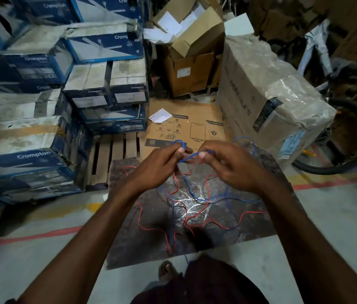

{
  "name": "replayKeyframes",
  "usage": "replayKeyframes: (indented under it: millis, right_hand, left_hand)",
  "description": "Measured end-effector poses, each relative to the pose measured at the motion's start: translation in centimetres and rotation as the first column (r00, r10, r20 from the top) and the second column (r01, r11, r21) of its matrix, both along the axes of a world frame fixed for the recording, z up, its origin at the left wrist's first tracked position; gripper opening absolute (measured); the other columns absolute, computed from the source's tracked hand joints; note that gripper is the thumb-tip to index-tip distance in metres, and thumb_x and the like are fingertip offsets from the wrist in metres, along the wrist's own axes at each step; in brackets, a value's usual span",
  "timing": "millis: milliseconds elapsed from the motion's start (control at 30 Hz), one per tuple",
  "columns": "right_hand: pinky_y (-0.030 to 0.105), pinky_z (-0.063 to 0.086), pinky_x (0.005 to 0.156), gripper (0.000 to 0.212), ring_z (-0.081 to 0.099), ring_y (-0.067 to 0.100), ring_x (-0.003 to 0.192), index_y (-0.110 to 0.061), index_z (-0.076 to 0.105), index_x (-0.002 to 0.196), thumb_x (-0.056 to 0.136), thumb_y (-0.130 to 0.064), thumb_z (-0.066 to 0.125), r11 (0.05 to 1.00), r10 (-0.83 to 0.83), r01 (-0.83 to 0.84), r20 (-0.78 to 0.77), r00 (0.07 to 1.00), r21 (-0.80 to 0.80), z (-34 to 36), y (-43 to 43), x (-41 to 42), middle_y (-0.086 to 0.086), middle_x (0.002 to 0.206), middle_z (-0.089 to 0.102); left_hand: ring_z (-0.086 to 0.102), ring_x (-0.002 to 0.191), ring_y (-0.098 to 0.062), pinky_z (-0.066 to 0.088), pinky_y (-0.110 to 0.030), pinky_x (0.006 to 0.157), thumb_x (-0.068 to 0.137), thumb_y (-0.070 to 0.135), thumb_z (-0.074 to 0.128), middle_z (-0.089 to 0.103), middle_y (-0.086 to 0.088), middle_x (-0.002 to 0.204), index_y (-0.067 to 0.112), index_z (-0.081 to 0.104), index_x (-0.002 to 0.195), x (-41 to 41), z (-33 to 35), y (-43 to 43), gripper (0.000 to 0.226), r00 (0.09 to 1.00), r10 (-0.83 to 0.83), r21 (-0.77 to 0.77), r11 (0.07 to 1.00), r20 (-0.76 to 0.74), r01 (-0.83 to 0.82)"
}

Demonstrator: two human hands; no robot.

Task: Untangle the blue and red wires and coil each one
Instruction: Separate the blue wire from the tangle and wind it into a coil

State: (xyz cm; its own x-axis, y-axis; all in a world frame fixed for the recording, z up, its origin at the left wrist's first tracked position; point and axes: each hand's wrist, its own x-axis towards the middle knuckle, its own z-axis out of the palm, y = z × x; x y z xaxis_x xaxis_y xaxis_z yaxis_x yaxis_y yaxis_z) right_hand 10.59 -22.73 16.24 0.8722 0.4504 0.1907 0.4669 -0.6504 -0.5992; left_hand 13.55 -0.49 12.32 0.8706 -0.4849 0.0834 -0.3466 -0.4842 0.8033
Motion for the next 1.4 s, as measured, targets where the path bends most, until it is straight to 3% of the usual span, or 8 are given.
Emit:
replayKeyframes:
  millis: [200,433,633,833,1000,1133,1233,1400]
  right_hand:
    - [0.051,0.052,0.079,0.010,0.065,0.021,0.091,-0.022,0.070,0.096,0.097,-0.031,0.069,0.939,-0.148,0.128,0.040,0.988,0.319,0.4,-0.4,2.7,-0.004,0.094,0.068]
    - [0.033,0.043,0.067,0.009,0.054,0.007,0.074,-0.025,0.066,0.088,0.095,-0.024,0.071,0.799,-0.183,0.193,-0.075,0.980,0.570,-1.5,2.6,3.6,-0.009,0.082,0.063]
    - [0.029,0.045,0.061,0.022,0.056,0.008,0.059,-0.033,0.066,0.098,0.108,-0.027,0.048,0.863,-0.113,0.193,-0.195,0.974,0.467,-5.3,5.4,1.6,-0.002,0.066,0.061]
    - [0.031,0.042,0.061,0.030,0.052,0.004,0.055,-0.028,0.066,0.092,0.110,-0.039,0.044,0.972,-0.115,0.153,-0.211,0.971,0.177,-6.8,5.6,-2.1,-0.008,0.062,0.059]
    - [0.044,0.051,0.066,0.041,0.060,0.021,0.067,-0.026,0.061,0.104,0.105,-0.055,0.032,0.990,-0.137,0.134,-0.080,0.987,-0.051,-4.1,3.7,-4.1,-0.008,0.067,0.056]
    - [0.048,0.052,0.069,0.030,0.065,0.028,0.080,-0.029,0.059,0.106,0.104,-0.048,0.036,0.985,-0.089,0.088,-0.005,0.996,-0.146,-1.3,2.0,-4.2,-0.006,0.078,0.064]
    - [0.045,0.051,0.069,0.030,0.065,0.025,0.081,-0.026,0.059,0.098,0.103,-0.049,0.041,0.988,-0.076,0.083,0.059,0.995,-0.133,0.3,0.8,-3.4,-0.007,0.082,0.065]
    - [0.044,0.052,0.075,0.021,0.067,0.013,0.085,-0.022,0.070,0.096,0.103,-0.037,0.056,0.988,-0.130,0.120,0.099,0.987,0.098,1.5,-0.6,-0.4,-0.009,0.091,0.070]
  left_hand:
    - [0.048,0.053,-0.026,0.044,-0.025,0.053,0.106,0.026,0.033,0.075,-0.006,0.079,0.001,0.066,0.114,-1.2,2.2,0.9,0.042,0.937,-0.205,-0.293,0.949,-0.283,0.119]
    - [0.052,0.051,-0.015,0.048,-0.038,0.101,0.102,0.020,0.035,0.046,0.005,0.053,0.015,0.055,0.079,-2.7,4.0,1.8,0.031,0.773,-0.443,-0.717,0.696,-0.453,-0.021]
    - [0.057,0.128,-0.038,0.039,-0.047,0.113,0.108,0.018,0.025,0.061,-0.030,0.130,0.010,0.043,0.084,-1.5,4.9,0.7,0.032,0.785,-0.454,-0.878,0.421,-0.420,-0.226]
    - [0.052,0.134,-0.036,0.044,-0.044,0.110,0.110,0.024,0.027,0.050,-0.029,0.143,0.008,0.053,0.087,0.2,5.1,-0.2,0.038,0.847,-0.295,-0.860,0.407,-0.442,-0.307]
    - [0.055,0.132,-0.023,0.049,-0.041,0.106,0.109,0.022,0.032,0.054,-0.016,0.143,0.008,0.057,0.088,1.2,3.0,-1.2,0.036,0.932,0.100,-0.645,0.695,-0.350,-0.317]
    - [0.059,0.126,-0.014,0.050,-0.033,0.098,0.106,0.034,0.042,0.059,0.002,0.138,0.013,0.061,0.095,0.8,0.6,-1.2,0.031,0.984,0.174,-0.246,0.956,0.044,-0.159]
    - [0.070,0.091,-0.011,0.049,-0.026,0.076,0.106,0.028,0.043,0.070,-0.005,0.123,0.010,0.062,0.103,0.1,-0.3,-0.7,0.026,0.979,0.102,0.017,0.994,0.177,-0.107]
    - [0.067,0.062,-0.020,0.055,-0.033,0.071,0.107,0.029,0.038,0.072,0.002,0.105,0.007,0.065,0.116,-1.2,-0.4,-0.1,0.036,0.996,-0.052,-0.097,0.994,-0.071,0.045]
